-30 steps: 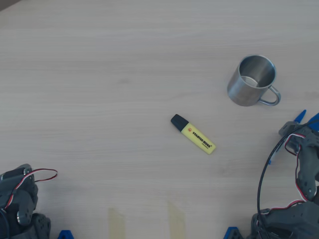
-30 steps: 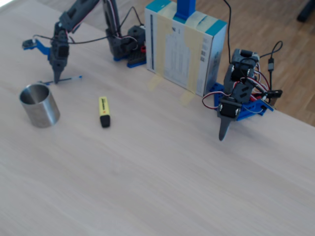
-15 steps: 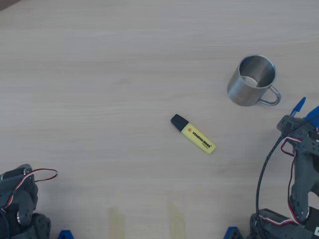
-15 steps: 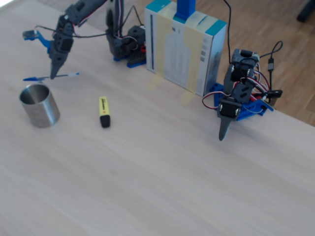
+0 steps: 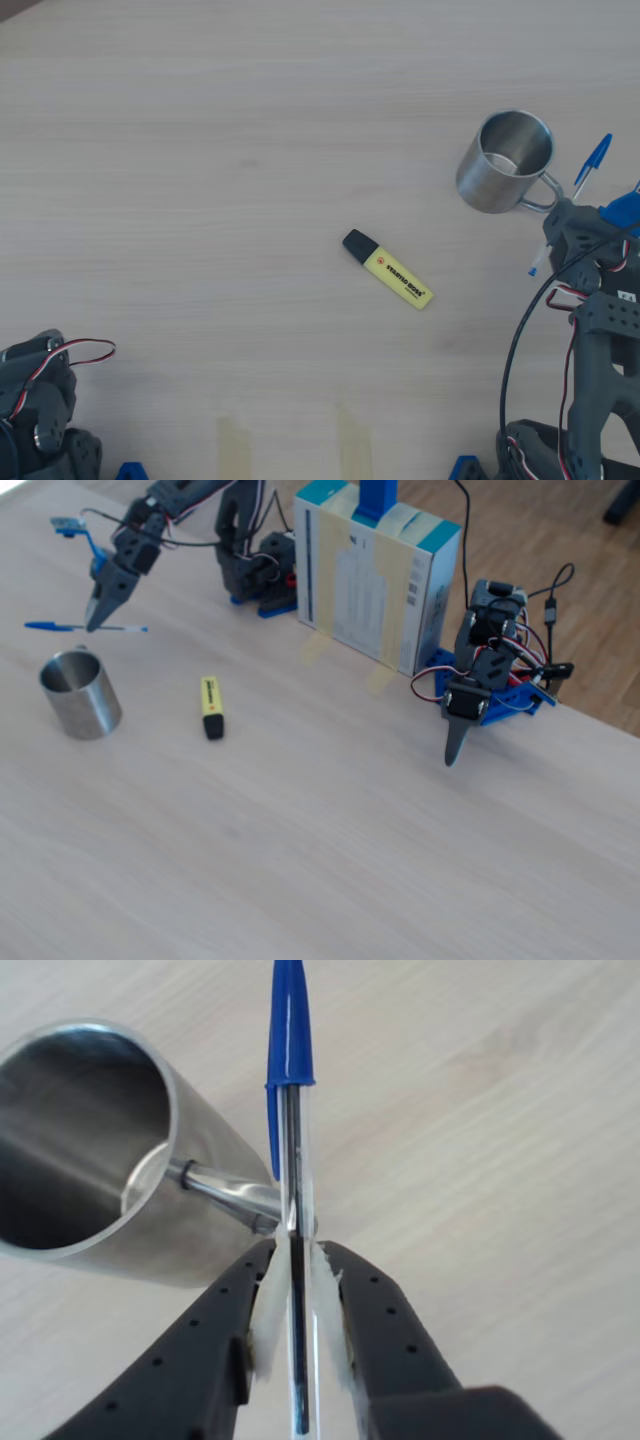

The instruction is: Grab the blue pen and put it in the silver cup.

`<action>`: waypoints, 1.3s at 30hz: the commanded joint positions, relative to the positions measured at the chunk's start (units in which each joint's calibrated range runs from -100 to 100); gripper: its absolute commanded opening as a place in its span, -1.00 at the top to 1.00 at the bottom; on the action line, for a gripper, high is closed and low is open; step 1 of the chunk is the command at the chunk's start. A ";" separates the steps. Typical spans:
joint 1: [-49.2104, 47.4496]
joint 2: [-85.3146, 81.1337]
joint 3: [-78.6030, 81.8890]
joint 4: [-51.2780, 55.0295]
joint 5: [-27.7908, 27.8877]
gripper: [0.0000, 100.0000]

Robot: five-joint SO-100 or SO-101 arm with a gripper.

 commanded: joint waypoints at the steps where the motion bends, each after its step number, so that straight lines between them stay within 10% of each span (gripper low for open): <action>1: -0.57 -3.80 2.71 -6.83 -0.12 0.96; 39: -8.77 -6.46 20.40 -66.38 0.50 0.96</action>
